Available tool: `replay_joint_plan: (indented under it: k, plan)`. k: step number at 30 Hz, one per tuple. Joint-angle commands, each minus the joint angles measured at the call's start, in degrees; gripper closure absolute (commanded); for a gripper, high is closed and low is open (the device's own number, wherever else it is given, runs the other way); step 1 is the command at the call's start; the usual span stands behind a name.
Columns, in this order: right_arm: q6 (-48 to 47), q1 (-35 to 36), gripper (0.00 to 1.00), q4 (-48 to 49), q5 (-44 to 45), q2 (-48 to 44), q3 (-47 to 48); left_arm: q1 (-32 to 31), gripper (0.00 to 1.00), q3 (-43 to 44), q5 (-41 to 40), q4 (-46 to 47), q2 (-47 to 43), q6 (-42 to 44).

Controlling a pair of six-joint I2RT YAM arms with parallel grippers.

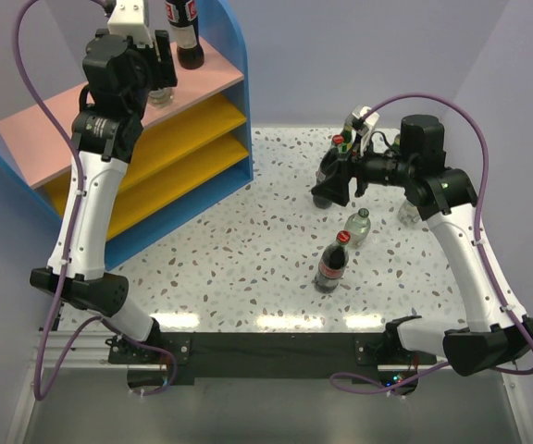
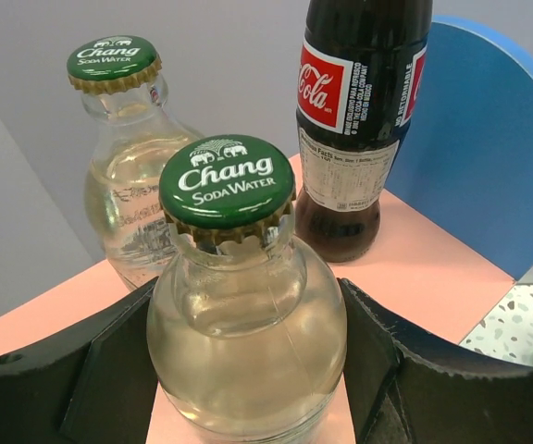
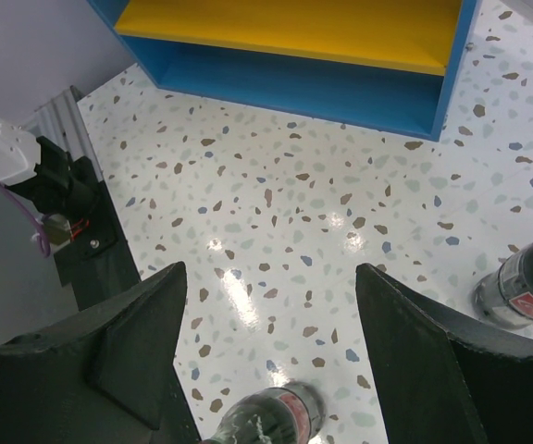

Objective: Place and organize the beverage onto the shelf
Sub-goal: Place the drink on the shelf.

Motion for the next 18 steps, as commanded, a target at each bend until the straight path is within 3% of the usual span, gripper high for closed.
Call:
replay_joint_plan:
  k: [1,14,18]
  plan:
    - [0.6,-0.4,0.23,1.5,-1.6,-0.5,0.2,0.9,1.0,0.2,-0.7,9.9,-2.5,1.7]
    - [0.6,-0.4,0.23,1.4,-1.7,-0.4,0.5,1.0,0.99,-2.2,0.5,11.5,-2.5,1.5]
    - [0.6,-0.4,0.23,1.4,-1.7,-0.3,0.5,1.0,0.9,-3.1,0.6,11.5,-2.8,1.3]
